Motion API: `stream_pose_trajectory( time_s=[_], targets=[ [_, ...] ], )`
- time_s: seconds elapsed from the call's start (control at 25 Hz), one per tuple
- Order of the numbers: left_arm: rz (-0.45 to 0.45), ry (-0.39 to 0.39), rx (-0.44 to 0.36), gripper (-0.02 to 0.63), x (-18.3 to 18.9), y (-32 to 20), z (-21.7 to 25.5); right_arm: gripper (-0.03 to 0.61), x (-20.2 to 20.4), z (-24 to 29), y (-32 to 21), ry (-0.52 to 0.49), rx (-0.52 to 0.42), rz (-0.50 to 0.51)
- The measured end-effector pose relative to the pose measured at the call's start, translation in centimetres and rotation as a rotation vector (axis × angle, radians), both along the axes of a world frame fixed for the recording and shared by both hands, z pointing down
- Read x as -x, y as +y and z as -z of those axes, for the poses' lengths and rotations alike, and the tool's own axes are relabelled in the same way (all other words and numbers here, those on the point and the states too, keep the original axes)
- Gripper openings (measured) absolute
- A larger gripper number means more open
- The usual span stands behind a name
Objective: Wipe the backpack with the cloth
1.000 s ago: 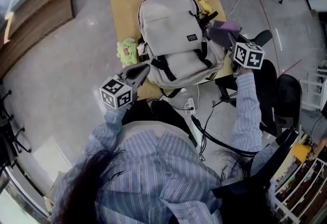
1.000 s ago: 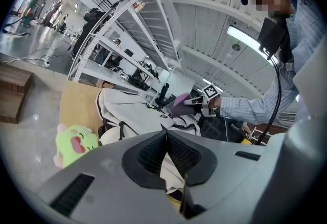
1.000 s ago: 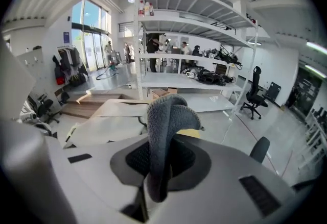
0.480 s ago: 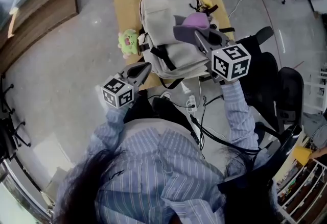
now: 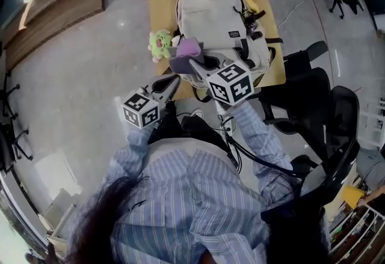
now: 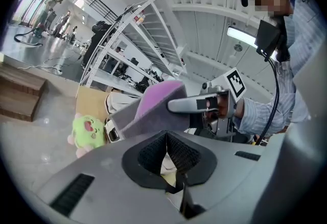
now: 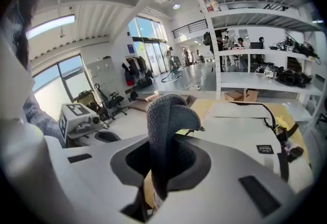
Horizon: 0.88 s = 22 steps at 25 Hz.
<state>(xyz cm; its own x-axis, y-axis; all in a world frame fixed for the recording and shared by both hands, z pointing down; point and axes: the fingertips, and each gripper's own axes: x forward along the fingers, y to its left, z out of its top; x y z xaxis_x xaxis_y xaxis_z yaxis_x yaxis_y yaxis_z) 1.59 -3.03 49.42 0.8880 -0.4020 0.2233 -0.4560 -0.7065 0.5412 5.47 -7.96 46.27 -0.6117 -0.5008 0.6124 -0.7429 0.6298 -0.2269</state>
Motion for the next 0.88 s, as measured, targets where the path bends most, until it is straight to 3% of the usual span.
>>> stream_pose_trajectory(
  time_s=[0.2, 0.88],
  targets=[
    [0.014, -0.001, -0.004, 0.005, -0.1, 0.8, 0.2, 0.041, -2.9, -2.1, 0.3, 0.128, -0.011, -0.002],
    [-0.035, -0.003, -0.008, 0.005, -4.8, 2.9, 0.4, 0.041, -24.6, -0.2, -1.4, 0.246, -0.035, -0.339]
  ],
)
